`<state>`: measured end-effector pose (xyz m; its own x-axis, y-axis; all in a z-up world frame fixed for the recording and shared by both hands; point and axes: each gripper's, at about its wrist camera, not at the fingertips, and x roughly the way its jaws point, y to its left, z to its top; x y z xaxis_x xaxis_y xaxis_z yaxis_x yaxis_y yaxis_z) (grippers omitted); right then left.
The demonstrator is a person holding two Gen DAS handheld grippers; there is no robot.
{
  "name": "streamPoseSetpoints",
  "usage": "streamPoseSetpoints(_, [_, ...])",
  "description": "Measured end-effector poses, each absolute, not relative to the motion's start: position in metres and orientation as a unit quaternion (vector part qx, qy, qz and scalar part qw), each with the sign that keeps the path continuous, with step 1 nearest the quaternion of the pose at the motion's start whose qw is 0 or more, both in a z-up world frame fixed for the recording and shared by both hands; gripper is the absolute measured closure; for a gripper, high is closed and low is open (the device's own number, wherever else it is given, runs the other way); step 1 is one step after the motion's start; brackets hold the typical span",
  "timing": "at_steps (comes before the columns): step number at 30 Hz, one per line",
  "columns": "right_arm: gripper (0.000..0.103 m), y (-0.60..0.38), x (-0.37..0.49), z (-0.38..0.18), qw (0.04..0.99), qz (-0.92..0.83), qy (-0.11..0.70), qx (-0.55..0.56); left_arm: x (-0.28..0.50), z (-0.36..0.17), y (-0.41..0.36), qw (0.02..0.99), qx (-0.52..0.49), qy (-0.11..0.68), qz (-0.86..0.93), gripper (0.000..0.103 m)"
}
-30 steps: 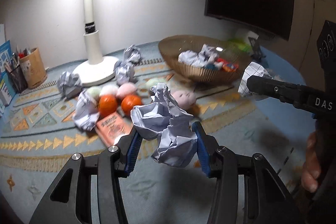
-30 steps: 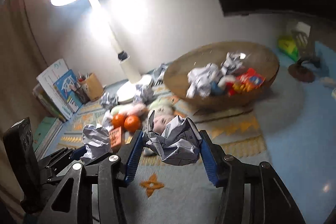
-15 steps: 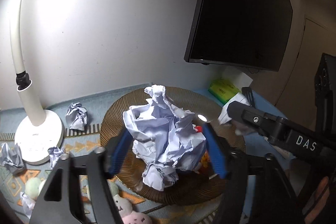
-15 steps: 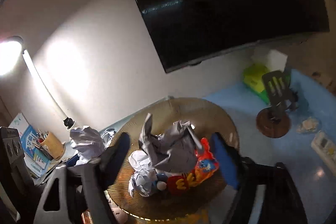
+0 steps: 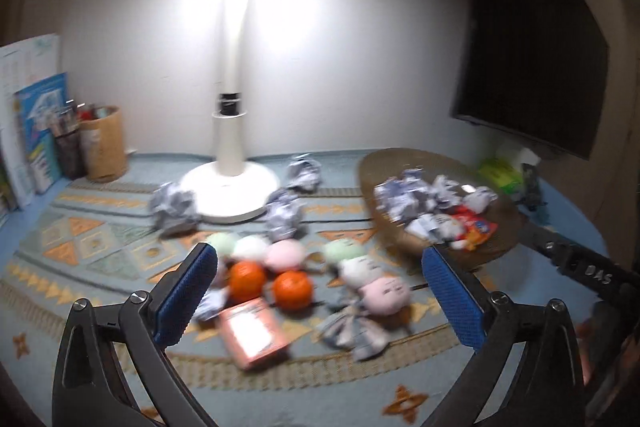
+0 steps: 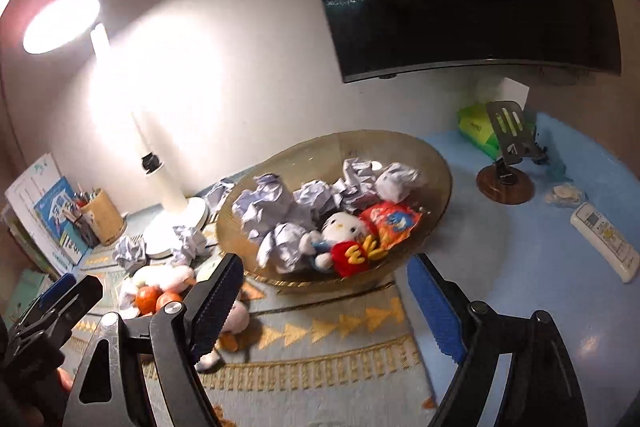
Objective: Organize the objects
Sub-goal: 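Carry both paper balls into the woven bowl and open both grippers, then grasp the pink snack box with the left gripper while the right gripper grasps the dango plush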
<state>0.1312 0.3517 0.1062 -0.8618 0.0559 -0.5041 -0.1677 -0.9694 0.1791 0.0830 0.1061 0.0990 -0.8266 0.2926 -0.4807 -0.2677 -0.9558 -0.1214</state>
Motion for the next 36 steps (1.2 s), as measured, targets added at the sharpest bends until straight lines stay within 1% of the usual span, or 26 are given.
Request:
streamPoseSetpoints(3, [0.02, 0.315, 0.132, 0.095, 0.049, 0.966, 0.07, -0.244, 0.092, 0.078, 0.057, 0.12, -0.274, -0.065, 0.952, 0.001])
streamPoseSetpoints(6, [0.02, 0.28, 0.141, 0.09, 0.039, 0.979, 0.024, -0.196, 0.091, 0.066, 0.03, 0.093, -0.277, -0.065, 0.954, 0.001])
streamPoseSetpoints(9, [0.02, 0.261, 0.144, 0.077, 0.048, 0.981, -0.006, -0.187, 0.085, 0.05, 0.015, 0.099, -0.293, -0.085, 0.947, 0.001])
streamPoseSetpoints(11, [0.019, 0.258, 0.142, 0.076, 0.06, 0.981, -0.019, -0.186, 0.079, 0.04, 0.007, 0.103, -0.325, -0.112, 0.933, 0.001])
streamPoseSetpoints(13, [0.015, 0.261, 0.139, 0.075, 0.056, 0.98, -0.012, -0.191, 0.08, 0.039, 0.001, 0.094, -0.321, -0.131, 0.933, 0.001])
streamPoseSetpoints(15, [0.007, 0.265, 0.134, 0.074, 0.055, 0.978, -0.002, -0.203, 0.079, 0.037, -0.002, 0.093, -0.325, -0.139, 0.931, 0.001])
streamPoseSetpoints(17, [0.003, 0.267, 0.13, 0.071, 0.057, 0.975, 0.002, -0.215, 0.08, 0.037, -0.001, 0.101, -0.326, -0.138, 0.93, 0.001])
streamPoseSetpoints(23, [0.0, 0.259, 0.12, 0.059, 0.055, 0.962, -0.01, -0.266, 0.079, 0.038, 0.006, 0.108, -0.329, -0.12, 0.93, 0.001])
streamPoseSetpoints(26, [0.0, 0.262, 0.114, 0.051, 0.035, 0.953, 0.011, -0.301, 0.078, 0.037, 0.009, 0.11, -0.335, -0.113, 0.929, 0.001])
streamPoseSetpoints(29, [0.0, 0.276, 0.113, 0.051, 0.004, 0.948, 0.056, -0.313, 0.073, 0.037, 0.026, 0.113, -0.356, -0.07, 0.925, 0.006])
streamPoseSetpoints(30, [0.0, 0.284, 0.114, 0.051, -0.015, 0.946, 0.08, -0.312, 0.071, 0.036, 0.034, 0.119, -0.368, -0.054, 0.92, 0.016])
streamPoseSetpoints(31, [0.0, 0.291, 0.113, 0.051, -0.032, 0.943, 0.104, -0.314, 0.068, 0.034, 0.04, 0.129, -0.38, -0.05, 0.914, 0.02])
streamPoseSetpoints(33, [0.0, 0.303, 0.104, 0.046, -0.055, 0.93, 0.136, -0.337, 0.06, 0.029, 0.05, 0.147, -0.405, -0.068, 0.9, 0.02])
streamPoseSetpoints(34, [0.001, 0.304, 0.096, 0.045, -0.059, 0.923, 0.138, -0.355, 0.056, 0.026, 0.054, 0.154, -0.416, -0.079, 0.893, 0.02])
streamPoseSetpoints(35, [0.005, 0.305, 0.088, 0.043, -0.067, 0.917, 0.135, -0.369, 0.051, 0.024, 0.058, 0.159, -0.428, -0.086, 0.886, 0.02])
streamPoseSetpoints(36, [0.006, 0.303, 0.079, 0.042, -0.084, 0.91, 0.13, -0.384, 0.045, 0.021, 0.063, 0.161, -0.44, -0.089, 0.879, 0.023])
